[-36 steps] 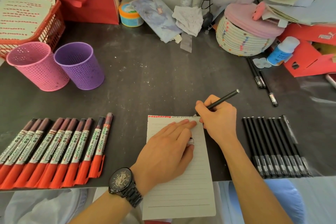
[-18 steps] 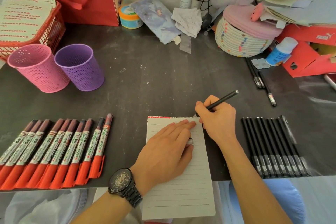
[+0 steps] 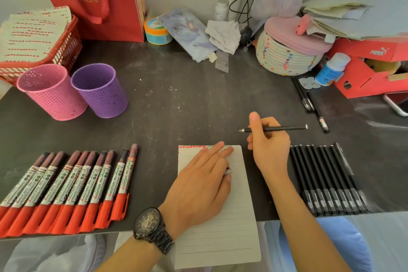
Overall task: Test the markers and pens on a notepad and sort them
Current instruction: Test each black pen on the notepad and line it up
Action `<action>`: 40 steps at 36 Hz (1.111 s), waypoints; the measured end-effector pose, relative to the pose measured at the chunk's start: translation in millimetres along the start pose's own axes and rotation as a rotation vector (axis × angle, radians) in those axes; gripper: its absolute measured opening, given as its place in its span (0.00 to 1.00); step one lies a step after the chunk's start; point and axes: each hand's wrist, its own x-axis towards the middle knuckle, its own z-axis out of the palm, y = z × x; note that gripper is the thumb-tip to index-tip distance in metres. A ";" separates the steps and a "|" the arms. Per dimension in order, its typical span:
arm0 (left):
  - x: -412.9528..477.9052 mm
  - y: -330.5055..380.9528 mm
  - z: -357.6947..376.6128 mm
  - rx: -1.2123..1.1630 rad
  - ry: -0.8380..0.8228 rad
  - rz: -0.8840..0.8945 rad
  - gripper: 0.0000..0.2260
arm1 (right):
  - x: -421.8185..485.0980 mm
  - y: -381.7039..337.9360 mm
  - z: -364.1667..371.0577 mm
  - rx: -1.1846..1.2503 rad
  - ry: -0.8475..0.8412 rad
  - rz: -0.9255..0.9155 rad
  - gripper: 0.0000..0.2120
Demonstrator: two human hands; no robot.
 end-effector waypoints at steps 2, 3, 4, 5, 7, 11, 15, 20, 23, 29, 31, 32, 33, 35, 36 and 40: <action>-1.0 -0.4 -0.5 -0.011 0.036 -0.001 0.12 | -2.1 -3.3 -2.3 0.058 0.014 0.020 0.13; -0.9 -0.5 -0.9 -0.021 0.056 -0.004 0.12 | -4.3 -4.8 -4.8 0.118 -0.001 0.032 0.12; -0.6 -0.7 -1.7 -0.029 0.075 -0.010 0.12 | -7.3 -5.9 -8.2 0.185 -0.028 0.044 0.12; 0.1 -1.2 -2.8 -0.026 0.093 -0.017 0.12 | -11.2 -7.0 -12.1 0.245 -0.057 0.061 0.12; 1.5 -3.5 -4.5 -0.001 0.120 -0.030 0.12 | -21.5 -8.6 -20.5 0.337 -0.103 0.106 0.11; 1.5 -10.7 -5.1 -0.095 0.170 -0.102 0.13 | -45.4 -5.1 -33.1 0.438 -0.109 0.153 0.10; 0.9 -14.3 -4.2 -0.210 0.148 -0.177 0.13 | -57.3 -2.7 -35.9 0.360 -0.061 0.105 0.12; 3.1 -13.4 -5.4 -0.298 0.150 -0.238 0.09 | -53.7 -2.1 -34.5 0.315 -0.040 0.072 0.12; 2.8 -13.5 -5.5 -0.304 0.158 -0.258 0.07 | -54.7 -2.5 -33.8 0.315 -0.052 0.075 0.11; 1.6 -12.9 -5.5 -0.276 0.170 -0.218 0.07 | -57.2 -3.2 -33.6 0.279 -0.068 0.056 0.11; 1.6 -13.2 -5.6 -0.270 0.172 -0.211 0.07 | -57.2 -4.6 -32.5 0.280 -0.062 0.057 0.12; 1.5 -13.3 -5.6 -0.266 0.171 -0.209 0.07 | -57.3 -5.5 -31.9 0.281 -0.060 0.055 0.13; 1.6 -13.3 -5.7 -0.264 0.167 -0.206 0.08 | -57.5 -6.2 -31.5 0.279 -0.060 0.050 0.14; 1.7 -13.2 -5.7 -0.259 0.158 -0.200 0.08 | -57.7 -6.7 -30.8 0.267 -0.065 0.040 0.16; 1.7 -13.2 -5.6 -0.256 0.156 -0.197 0.08 | -57.8 -6.5 -30.6 0.255 -0.067 0.033 0.16; 1.9 -13.6 -5.0 -0.247 0.146 -0.197 0.08 | -58.3 -6.4 -30.0 0.229 -0.071 0.030 0.16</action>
